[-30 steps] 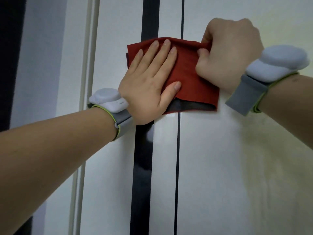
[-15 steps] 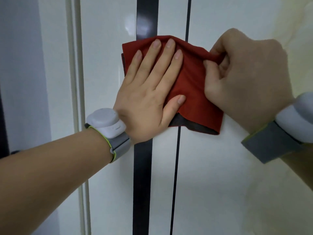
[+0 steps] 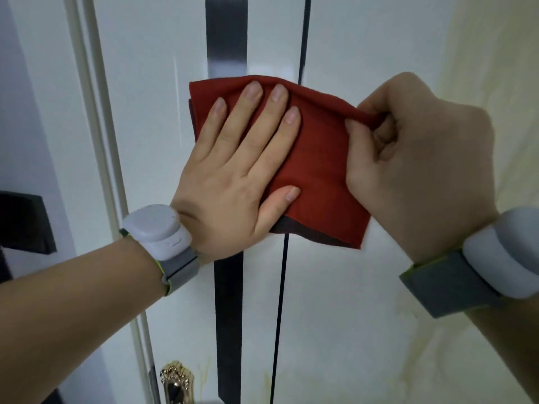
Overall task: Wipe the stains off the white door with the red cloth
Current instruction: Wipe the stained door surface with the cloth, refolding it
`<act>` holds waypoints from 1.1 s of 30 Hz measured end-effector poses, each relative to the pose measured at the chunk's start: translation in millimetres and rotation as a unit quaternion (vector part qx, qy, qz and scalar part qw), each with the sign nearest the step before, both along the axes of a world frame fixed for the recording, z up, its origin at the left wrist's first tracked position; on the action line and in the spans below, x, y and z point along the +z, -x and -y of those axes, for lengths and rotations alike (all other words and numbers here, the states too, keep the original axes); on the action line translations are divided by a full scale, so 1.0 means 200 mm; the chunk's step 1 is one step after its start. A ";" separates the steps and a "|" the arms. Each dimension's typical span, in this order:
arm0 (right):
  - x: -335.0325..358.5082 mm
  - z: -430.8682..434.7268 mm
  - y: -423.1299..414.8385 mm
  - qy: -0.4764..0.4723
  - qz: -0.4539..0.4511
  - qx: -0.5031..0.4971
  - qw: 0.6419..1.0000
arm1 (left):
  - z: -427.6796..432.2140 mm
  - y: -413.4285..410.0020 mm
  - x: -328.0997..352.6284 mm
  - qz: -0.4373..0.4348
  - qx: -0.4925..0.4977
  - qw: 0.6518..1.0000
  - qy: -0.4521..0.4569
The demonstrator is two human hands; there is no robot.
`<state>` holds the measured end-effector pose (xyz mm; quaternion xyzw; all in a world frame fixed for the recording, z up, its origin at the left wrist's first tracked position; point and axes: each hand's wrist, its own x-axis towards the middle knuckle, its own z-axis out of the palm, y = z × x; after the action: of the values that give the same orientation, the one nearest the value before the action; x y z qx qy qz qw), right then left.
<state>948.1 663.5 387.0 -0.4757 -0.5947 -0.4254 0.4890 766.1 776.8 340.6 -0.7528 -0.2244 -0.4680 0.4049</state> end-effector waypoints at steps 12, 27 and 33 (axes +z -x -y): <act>-0.43 0.07 -0.05 0.065 -0.040 0.013 0.997 | 0.03 -0.06 -0.43 -0.019 -0.029 0.999 0.027; -0.76 0.16 -0.07 0.142 -0.102 0.026 0.984 | 0.08 -0.08 -0.77 -0.058 -0.014 0.997 0.050; -0.77 0.21 -0.08 0.205 -0.208 0.095 0.952 | 0.13 -0.03 -0.78 -0.107 -0.025 0.990 0.087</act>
<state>964.9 621.3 233.0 -0.5852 -0.5964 -0.1376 0.5318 771.3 750.0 184.6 -0.8363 -0.2008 -0.3732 0.3479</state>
